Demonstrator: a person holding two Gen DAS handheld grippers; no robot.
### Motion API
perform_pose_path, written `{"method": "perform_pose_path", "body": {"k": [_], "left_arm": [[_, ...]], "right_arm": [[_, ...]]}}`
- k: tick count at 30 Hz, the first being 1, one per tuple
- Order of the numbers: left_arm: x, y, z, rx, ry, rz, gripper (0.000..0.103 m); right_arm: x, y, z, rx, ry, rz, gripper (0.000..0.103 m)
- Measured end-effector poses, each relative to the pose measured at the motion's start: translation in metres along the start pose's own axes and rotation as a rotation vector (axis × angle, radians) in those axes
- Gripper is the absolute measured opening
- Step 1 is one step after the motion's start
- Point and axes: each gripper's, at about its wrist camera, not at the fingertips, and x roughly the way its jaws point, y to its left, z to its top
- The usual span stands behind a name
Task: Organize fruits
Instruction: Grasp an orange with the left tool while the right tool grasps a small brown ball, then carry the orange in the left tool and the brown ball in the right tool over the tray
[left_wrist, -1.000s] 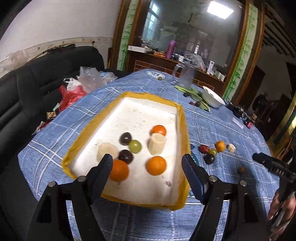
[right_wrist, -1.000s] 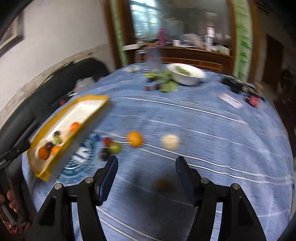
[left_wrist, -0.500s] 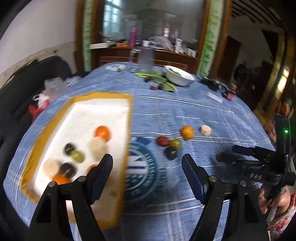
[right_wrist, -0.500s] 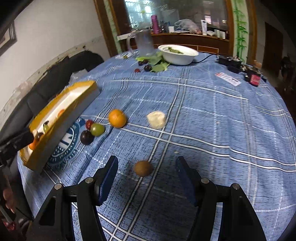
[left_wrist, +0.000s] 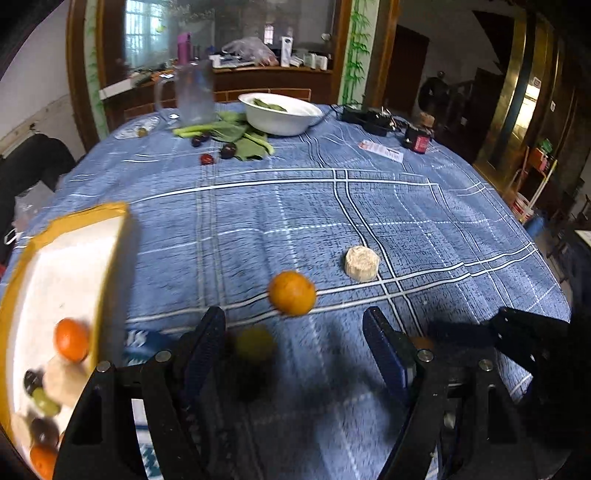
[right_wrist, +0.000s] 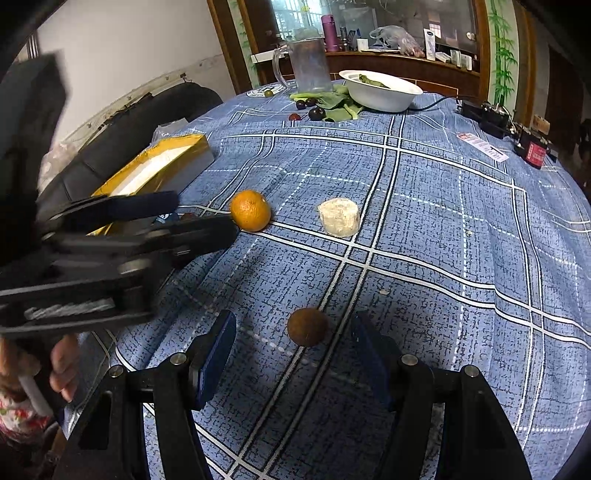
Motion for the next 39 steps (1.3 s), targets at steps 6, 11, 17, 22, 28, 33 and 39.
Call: {"method": "perform_pose_path", "body": {"k": [6, 11, 17, 22, 28, 33, 39], "left_arm": [[0.023, -0.01, 0.002, 0.056, 0.029, 0.008, 0.074], [0.026, -0.013, -0.001, 0.079, 0.016, 0.019, 0.07], [0.021, -0.01, -0.002, 0.081, -0.04, 0.053, 0.03], [0.016, 0.002, -0.002, 0.01, -0.063, 0.008, 0.029], [0.005, 0.007, -0.004, -0.027, -0.113, -0.003, 0.029], [-0.014, 0.007, -0.007, -0.048, -0.148, -0.017, 0.029], [-0.06, 0.026, -0.022, -0.111, -0.204, -0.056, 0.029]], "right_arm": [[-0.002, -0.002, 0.0, -0.003, -0.005, -0.028, 0.054], [-0.002, -0.003, 0.001, -0.005, -0.006, -0.033, 0.052], [-0.002, -0.004, 0.002, -0.004, -0.009, -0.04, 0.039], [-0.004, -0.006, 0.002, 0.004, -0.019, -0.05, 0.035], [-0.013, -0.006, 0.002, -0.008, -0.072, -0.089, 0.034], [-0.019, -0.009, 0.004, 0.005, -0.11, -0.115, 0.033], [-0.026, -0.019, 0.003, 0.055, -0.138, -0.131, 0.031]]}}
